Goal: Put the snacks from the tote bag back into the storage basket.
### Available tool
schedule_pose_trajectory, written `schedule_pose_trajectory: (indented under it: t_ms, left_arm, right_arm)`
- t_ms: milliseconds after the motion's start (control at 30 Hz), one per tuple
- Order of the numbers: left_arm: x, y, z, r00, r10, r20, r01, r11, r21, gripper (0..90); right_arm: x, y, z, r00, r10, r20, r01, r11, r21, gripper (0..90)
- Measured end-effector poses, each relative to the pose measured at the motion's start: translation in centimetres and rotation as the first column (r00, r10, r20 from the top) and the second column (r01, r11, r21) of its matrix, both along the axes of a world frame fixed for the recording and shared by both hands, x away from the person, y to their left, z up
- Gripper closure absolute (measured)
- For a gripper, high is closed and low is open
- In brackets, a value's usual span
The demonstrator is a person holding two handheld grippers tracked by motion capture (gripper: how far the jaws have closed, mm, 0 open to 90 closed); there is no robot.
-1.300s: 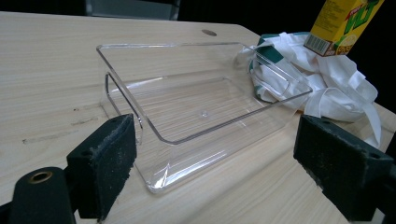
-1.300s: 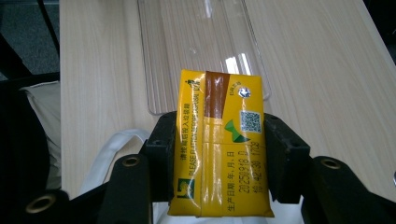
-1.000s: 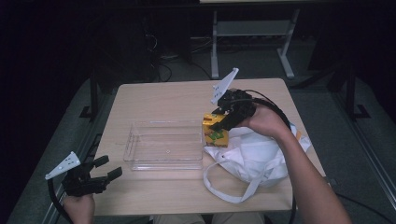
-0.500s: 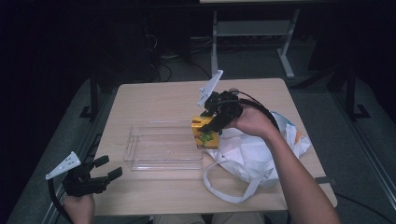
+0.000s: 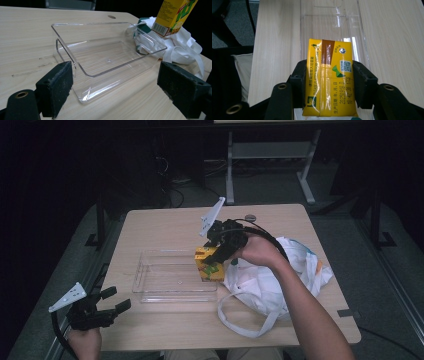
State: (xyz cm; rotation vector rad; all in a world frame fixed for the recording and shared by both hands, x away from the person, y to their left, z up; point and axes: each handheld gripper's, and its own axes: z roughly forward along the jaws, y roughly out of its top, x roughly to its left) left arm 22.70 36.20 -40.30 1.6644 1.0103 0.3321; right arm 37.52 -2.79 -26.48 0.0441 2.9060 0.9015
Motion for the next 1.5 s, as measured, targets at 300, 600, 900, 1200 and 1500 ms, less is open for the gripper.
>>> schedule_pose_trajectory:
  t_ms: [300,600,900,1200,1500]
  left_arm:
    - [0.0,0.0,0.0,1.0,-0.001,0.001,0.001,1.0,0.001,12.6]
    - [0.0,0.0,0.0,1.0,-0.001,0.003,0.001,1.0,0.001,12.6]
    - [0.0,0.1,0.0,1.0,-0.003,0.004,0.003,1.0,-0.001,12.6]
    - [0.0,0.1,0.0,1.0,0.001,0.002,-0.001,1.0,-0.004,12.6]
    - [0.0,0.1,0.0,1.0,-0.001,0.004,0.001,1.0,-0.001,12.6]
  right_arm:
    - [-0.1,1.3,-0.4,0.9997,0.022,-0.012,-0.022,0.9998,0.001,52.0]
    - [0.1,2.2,-1.0,0.999,0.04,-0.021,-0.04,0.9992,-0.001,52.1]
    - [0.3,2.8,-1.9,0.9986,0.043,-0.031,-0.043,0.9991,-0.005,52.1]
    - [0.5,3.1,-2.7,0.9981,0.044,-0.043,-0.045,0.9989,-0.014,52.1]
    - [0.7,3.1,-3.1,0.9976,0.043,-0.054,-0.043,0.999,-0.009,52.2]
